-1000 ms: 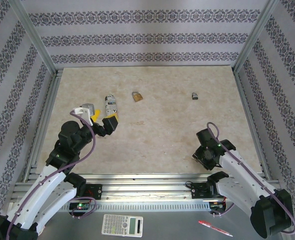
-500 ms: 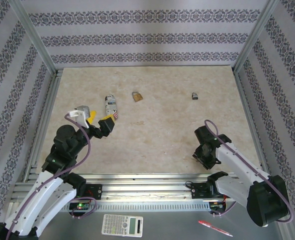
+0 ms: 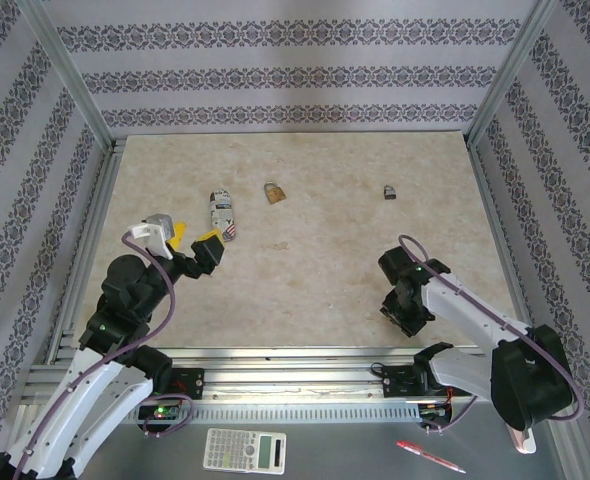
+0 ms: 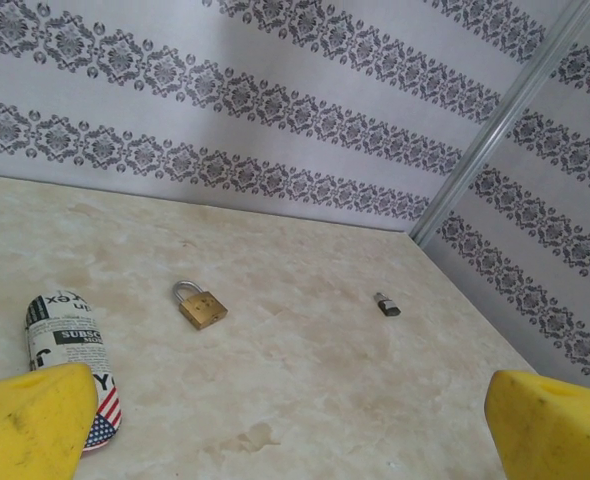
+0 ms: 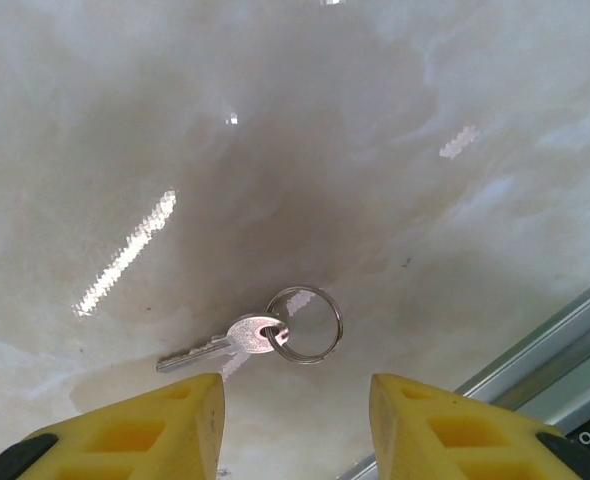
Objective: Unlock with the key
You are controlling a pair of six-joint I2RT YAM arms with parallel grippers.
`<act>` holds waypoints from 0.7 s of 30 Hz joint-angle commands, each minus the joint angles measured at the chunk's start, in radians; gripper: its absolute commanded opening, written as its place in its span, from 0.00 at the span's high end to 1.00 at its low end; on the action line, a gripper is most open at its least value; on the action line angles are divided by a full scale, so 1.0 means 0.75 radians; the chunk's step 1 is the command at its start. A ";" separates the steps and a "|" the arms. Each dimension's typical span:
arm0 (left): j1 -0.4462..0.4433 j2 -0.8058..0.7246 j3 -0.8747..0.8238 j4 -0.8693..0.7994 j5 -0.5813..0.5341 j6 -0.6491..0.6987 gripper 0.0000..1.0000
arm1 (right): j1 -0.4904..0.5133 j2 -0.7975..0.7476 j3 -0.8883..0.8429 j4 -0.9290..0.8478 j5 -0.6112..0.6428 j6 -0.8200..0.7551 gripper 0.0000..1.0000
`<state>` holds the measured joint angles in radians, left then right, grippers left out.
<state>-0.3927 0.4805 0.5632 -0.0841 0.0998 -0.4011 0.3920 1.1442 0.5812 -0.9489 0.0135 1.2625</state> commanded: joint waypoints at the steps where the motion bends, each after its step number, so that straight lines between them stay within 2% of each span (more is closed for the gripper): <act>1: -0.010 -0.027 0.032 -0.054 -0.036 0.012 0.01 | 0.025 0.051 0.042 -0.081 0.027 0.047 0.57; 9: -0.010 -0.064 0.053 -0.098 -0.090 0.020 0.01 | 0.054 0.100 0.055 -0.117 0.060 0.174 0.55; 15: -0.012 -0.062 0.055 -0.106 -0.099 0.011 0.01 | 0.062 0.124 0.074 -0.153 0.105 0.276 0.50; 21: -0.011 -0.073 0.060 -0.119 -0.115 0.010 0.01 | 0.117 0.276 0.155 -0.199 0.126 0.316 0.46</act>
<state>-0.3927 0.4423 0.5766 -0.1509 0.0319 -0.4011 0.4572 1.3022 0.6544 -1.0447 0.0708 1.4528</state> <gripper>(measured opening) 0.993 0.536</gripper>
